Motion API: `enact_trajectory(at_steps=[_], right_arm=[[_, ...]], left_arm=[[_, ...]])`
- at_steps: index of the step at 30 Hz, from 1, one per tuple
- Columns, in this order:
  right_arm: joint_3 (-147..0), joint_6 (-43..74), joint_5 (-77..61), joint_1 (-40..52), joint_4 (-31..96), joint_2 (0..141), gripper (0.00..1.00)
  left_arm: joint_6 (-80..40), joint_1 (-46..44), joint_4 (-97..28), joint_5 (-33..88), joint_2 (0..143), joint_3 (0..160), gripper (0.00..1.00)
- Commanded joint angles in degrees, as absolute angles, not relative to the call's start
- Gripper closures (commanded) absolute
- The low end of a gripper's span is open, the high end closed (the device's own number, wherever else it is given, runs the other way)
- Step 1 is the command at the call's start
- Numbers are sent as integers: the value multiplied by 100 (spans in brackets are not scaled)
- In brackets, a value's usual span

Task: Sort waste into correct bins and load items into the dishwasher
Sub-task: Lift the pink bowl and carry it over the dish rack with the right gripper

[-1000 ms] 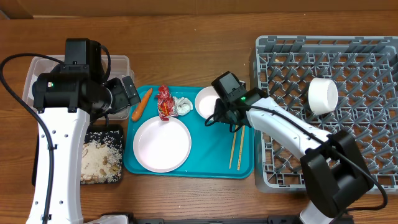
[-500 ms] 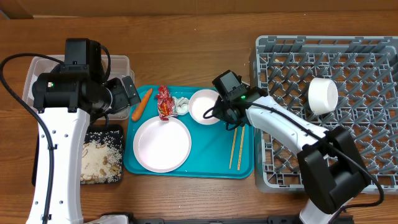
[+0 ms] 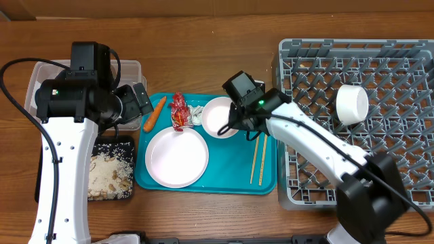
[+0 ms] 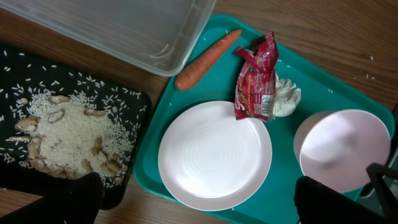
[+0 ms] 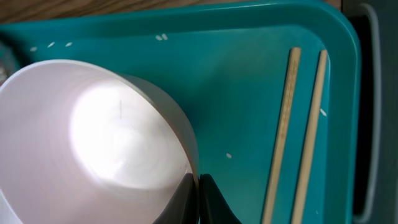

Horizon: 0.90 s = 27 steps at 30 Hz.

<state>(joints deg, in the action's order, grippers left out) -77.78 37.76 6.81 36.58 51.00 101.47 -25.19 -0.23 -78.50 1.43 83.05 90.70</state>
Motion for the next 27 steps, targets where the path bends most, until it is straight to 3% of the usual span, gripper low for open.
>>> enact_trajectory(at_steps=[1,12,27], right_arm=[[-7961,3529,790,3758,5240,9526,96],[-7961,3247,840,3776,5192,7900,96],[-7961,3253,3736,3776,6510,7255,96]], left_arm=[[-2576,-3,-7865,91,8315,9111,0],[-2576,-3,-7863,89,8315,9111,0],[-2576,-3,-7863,91,8315,9111,0]])
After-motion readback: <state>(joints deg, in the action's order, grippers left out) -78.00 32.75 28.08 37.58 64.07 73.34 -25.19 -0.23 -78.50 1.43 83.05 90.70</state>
